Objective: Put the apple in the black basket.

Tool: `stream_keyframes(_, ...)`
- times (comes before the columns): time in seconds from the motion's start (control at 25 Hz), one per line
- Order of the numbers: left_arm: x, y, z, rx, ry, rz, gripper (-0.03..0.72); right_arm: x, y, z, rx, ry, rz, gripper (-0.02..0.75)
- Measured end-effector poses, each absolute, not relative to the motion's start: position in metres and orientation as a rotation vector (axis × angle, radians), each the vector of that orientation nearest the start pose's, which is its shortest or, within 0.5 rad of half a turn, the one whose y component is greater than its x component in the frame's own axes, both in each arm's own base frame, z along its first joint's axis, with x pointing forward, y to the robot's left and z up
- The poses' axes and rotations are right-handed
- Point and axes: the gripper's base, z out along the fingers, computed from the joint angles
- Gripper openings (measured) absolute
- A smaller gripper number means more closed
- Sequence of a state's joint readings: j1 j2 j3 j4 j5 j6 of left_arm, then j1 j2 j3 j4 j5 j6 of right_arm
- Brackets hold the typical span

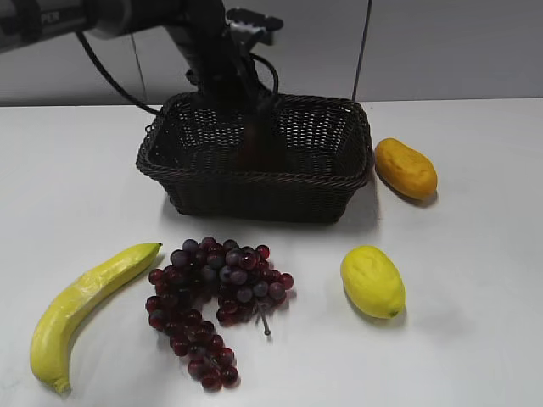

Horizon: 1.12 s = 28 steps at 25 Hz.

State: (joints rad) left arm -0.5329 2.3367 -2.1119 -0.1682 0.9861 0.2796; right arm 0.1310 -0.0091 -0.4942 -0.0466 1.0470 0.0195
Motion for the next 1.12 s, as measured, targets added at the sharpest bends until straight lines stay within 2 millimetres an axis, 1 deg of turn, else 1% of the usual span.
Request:
stream_keyframes(0.04,0.436,-0.27,0.218,0.978,2.498,-0.307,0.641,-0.005,-0.004,0.277,-0.111,2.024,0.039,0.573)
stream_keyframes(0.12,0.434,-0.262,0.249,0.943,2.447,-0.325,0.635,-0.005,-0.004,0.277,-0.111,2.024,0.039,0.573)
stream_keyframes(0.24,0.429,-0.241,0.298,0.879,2.364,-0.321,0.618,-0.005,-0.004,0.277,-0.111,2.024,0.039,0.573)
stream_keyframes(0.28,0.428,-0.232,0.313,0.856,2.344,-0.317,0.61,-0.005,-0.004,0.277,-0.111,2.024,0.039,0.573)
stream_keyframes(0.36,0.43,-0.206,0.333,0.794,2.337,-0.298,0.596,-0.005,-0.004,0.277,-0.111,2.024,0.039,0.573)
stream_keyframes(0.44,0.434,-0.175,0.344,0.729,2.365,-0.272,0.587,-0.005,-0.004,0.277,-0.111,2.024,0.039,0.573)
stream_keyframes(0.48,0.438,-0.154,0.345,0.684,2.4,-0.251,0.585,-0.005,-0.004,0.277,-0.111,2.024,0.039,0.573)
stream_keyframes(0.68,0.449,-0.07,0.335,0.495,2.566,-0.186,0.582,-0.005,-0.004,0.277,-0.112,2.024,0.039,0.573)
stream_keyframes(0.8,0.447,-0.028,0.325,0.379,2.638,-0.159,0.582,-0.005,-0.004,0.277,-0.111,2.024,0.039,0.573)
stream_keyframes(0.88,0.441,-0.006,0.317,0.311,2.684,-0.142,0.582,-0.005,-0.004,0.277,-0.111,2.024,0.039,0.573)
stream_keyframes(0.96,0.433,0.008,0.308,0.272,2.734,-0.124,0.582,-0.005,-0.004,0.277,-0.111,2.024,0.039,0.573)
stream_keyframes(1.04,0.42,0.011,0.298,0.271,2.793,-0.106,0.582,-0.005,-0.004,0.277,-0.111,2.024,0.039,0.573)
stream_keyframes(1.12,0.403,0.011,0.295,0.274,2.832,-0.103,0.582,-0.005,-0.004,0.277,-0.111,2.024,0.039,0.573)
